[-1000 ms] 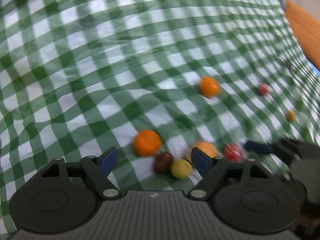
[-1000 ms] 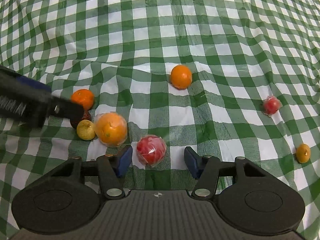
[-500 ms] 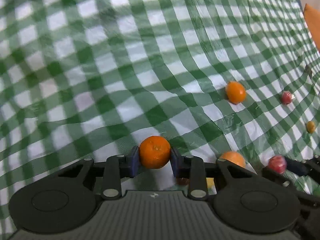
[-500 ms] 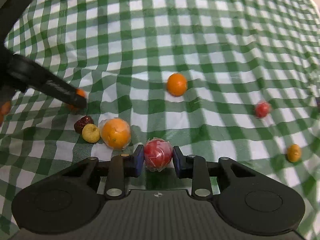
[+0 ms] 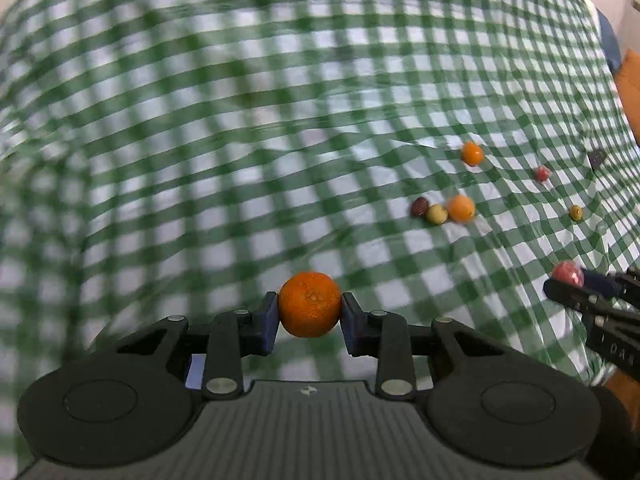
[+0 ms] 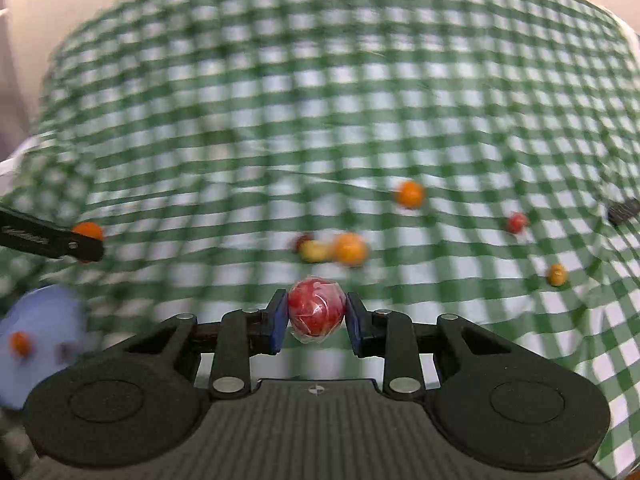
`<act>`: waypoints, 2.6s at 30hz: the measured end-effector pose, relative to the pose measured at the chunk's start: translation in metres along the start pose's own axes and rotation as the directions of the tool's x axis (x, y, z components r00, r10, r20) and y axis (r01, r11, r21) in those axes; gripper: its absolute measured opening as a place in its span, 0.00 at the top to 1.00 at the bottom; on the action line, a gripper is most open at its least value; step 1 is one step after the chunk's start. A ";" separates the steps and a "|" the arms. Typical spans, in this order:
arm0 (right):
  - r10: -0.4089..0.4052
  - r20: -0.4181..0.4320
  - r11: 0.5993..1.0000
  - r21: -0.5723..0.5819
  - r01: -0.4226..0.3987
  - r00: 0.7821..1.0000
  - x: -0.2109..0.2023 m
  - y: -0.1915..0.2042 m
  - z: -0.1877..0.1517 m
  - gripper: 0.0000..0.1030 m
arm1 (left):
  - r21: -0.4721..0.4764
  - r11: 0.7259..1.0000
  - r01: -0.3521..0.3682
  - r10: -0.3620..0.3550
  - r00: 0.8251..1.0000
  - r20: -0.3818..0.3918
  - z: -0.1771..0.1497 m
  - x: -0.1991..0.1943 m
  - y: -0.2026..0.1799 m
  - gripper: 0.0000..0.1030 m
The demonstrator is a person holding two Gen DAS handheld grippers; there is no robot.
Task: Organize fruits
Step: 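Carry both fruits over the blue plate and open both tools to drop them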
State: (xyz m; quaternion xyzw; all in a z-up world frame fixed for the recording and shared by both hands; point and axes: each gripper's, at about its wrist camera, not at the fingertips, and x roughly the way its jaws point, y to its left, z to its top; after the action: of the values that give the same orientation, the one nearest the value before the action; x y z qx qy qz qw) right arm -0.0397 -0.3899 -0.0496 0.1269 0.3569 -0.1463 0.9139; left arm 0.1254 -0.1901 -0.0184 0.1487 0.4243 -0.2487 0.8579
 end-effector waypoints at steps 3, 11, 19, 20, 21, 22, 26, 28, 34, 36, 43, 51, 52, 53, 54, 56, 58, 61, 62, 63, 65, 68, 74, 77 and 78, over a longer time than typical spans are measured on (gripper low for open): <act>0.088 -0.004 0.995 -0.036 -0.088 0.996 -0.028 0.038 -0.003 0.69 | -0.064 0.998 -0.020 0.020 1.000 -0.004 -0.026 -0.040 0.021 0.65; 0.244 -0.091 0.963 -0.092 -0.252 0.966 -0.084 0.125 -0.028 0.69 | -0.151 0.987 -0.055 0.060 0.998 0.028 -0.097 -0.125 0.052 0.65; 0.191 -0.132 0.966 -0.152 -0.210 0.973 -0.107 0.162 -0.045 0.69 | -0.204 0.978 -0.049 0.058 0.998 0.037 -0.151 -0.157 0.066 0.65; 0.186 -0.130 0.965 -0.164 -0.206 0.974 -0.110 0.165 -0.046 0.69 | -0.209 0.976 -0.056 0.065 0.997 0.037 -0.155 -0.158 0.067 0.65; 0.182 -0.128 0.963 -0.177 -0.203 0.975 -0.112 0.168 -0.047 0.69 | -0.212 0.975 -0.062 0.071 0.997 0.034 -0.159 -0.160 0.069 0.65; 0.181 -0.129 0.961 -0.189 -0.204 0.975 -0.114 0.171 -0.047 0.69 | -0.218 0.974 -0.068 0.076 0.997 0.031 -0.162 -0.161 0.071 0.65; 0.190 -0.136 0.950 -0.225 -0.217 0.972 -0.115 0.181 -0.049 0.69 | -0.255 0.964 -0.078 0.087 0.996 0.023 -0.169 -0.165 0.079 0.65; 0.195 -0.133 0.944 -0.243 -0.222 0.972 -0.120 0.185 -0.051 0.69 | -0.258 0.964 -0.071 0.081 0.996 0.026 -0.171 -0.167 0.080 0.65; 0.181 -0.131 0.945 -0.250 -0.210 0.975 -0.122 0.186 -0.050 0.69 | -0.244 0.967 -0.077 0.082 0.997 0.013 -0.171 -0.164 0.075 0.65; 0.180 -0.129 0.946 -0.251 -0.207 0.975 -0.122 0.186 -0.050 0.69 | -0.241 0.967 -0.080 0.084 0.996 0.008 -0.171 -0.164 0.075 0.65; 0.180 -0.137 0.944 -0.254 -0.210 0.974 -0.121 0.187 -0.051 0.69 | -0.235 0.968 -0.091 0.093 0.996 -0.003 -0.171 -0.160 0.077 0.65; 0.179 -0.155 0.940 -0.263 -0.216 0.971 -0.117 0.192 -0.053 0.69 | -0.240 0.966 -0.095 0.094 0.995 -0.017 -0.172 -0.155 0.080 0.65; 0.179 -0.158 0.940 -0.265 -0.216 0.971 -0.116 0.192 -0.053 0.69 | -0.241 0.966 -0.095 0.093 0.995 -0.020 -0.172 -0.154 0.081 0.65; 0.179 -0.161 0.939 -0.266 -0.218 0.971 -0.115 0.193 -0.053 0.69 | -0.242 0.966 -0.095 0.093 0.995 -0.023 -0.173 -0.153 0.081 0.65; 0.180 -0.165 0.938 -0.268 -0.220 0.970 -0.114 0.194 -0.053 0.69 | -0.243 0.965 -0.096 0.093 0.995 -0.025 -0.173 -0.152 0.081 0.65; 0.180 -0.172 0.937 -0.270 -0.222 0.969 -0.112 0.194 -0.054 0.69 | -0.242 0.965 -0.099 0.094 0.995 -0.031 -0.173 -0.149 0.082 0.65; 0.178 -0.180 0.936 -0.273 -0.223 0.967 -0.109 0.195 -0.055 0.69 | -0.244 0.965 -0.100 0.093 0.995 -0.038 -0.173 -0.146 0.083 0.65; 0.177 -0.187 0.933 -0.280 -0.225 0.966 -0.104 0.196 -0.053 0.69 | -0.247 0.964 -0.099 0.091 0.995 -0.042 -0.171 -0.141 0.087 0.65; 0.176 -0.186 0.932 -0.284 -0.224 0.967 -0.102 0.197 -0.052 0.69 | -0.247 0.964 -0.101 0.093 0.995 -0.041 -0.169 -0.139 0.089 0.65; 0.176 -0.186 0.931 -0.287 -0.225 0.967 -0.099 0.199 -0.051 0.69 | -0.248 0.963 -0.103 0.096 0.995 -0.040 -0.168 -0.137 0.091 0.65; 0.178 -0.185 0.929 -0.293 -0.227 0.967 -0.093 0.202 -0.048 0.69 | -0.252 0.962 -0.108 0.102 0.994 -0.038 -0.162 -0.133 0.096 0.65; 0.185 -0.182 0.926 -0.296 -0.234 0.966 -0.081 0.209 -0.042 0.69 | -0.252 0.961 -0.115 0.110 0.993 -0.035 -0.152 -0.125 0.104 0.65; 0.206 -0.201 0.922 -0.289 -0.259 0.958 -0.050 0.228 -0.033 0.69 | -0.240 0.960 -0.141 0.133 0.990 -0.052 -0.136 -0.100 0.121 0.65; 0.216 -0.206 0.917 -0.293 -0.271 0.954 -0.037 0.237 -0.029 0.69 | -0.242 0.958 -0.152 0.139 0.988 -0.071 -0.132 -0.082 0.130 0.65; 0.216 -0.208 0.915 -0.298 -0.272 0.954 -0.031 0.240 -0.028 0.69 | -0.243 0.958 -0.154 0.139 0.987 -0.077 -0.131 -0.077 0.133 0.65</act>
State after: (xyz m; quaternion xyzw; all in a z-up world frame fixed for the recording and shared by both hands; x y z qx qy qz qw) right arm 0.0069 -0.1528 -0.0180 0.0312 0.4342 0.0411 0.8993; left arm 0.0735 0.0050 -0.0289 0.0785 0.4649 -0.1251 0.8729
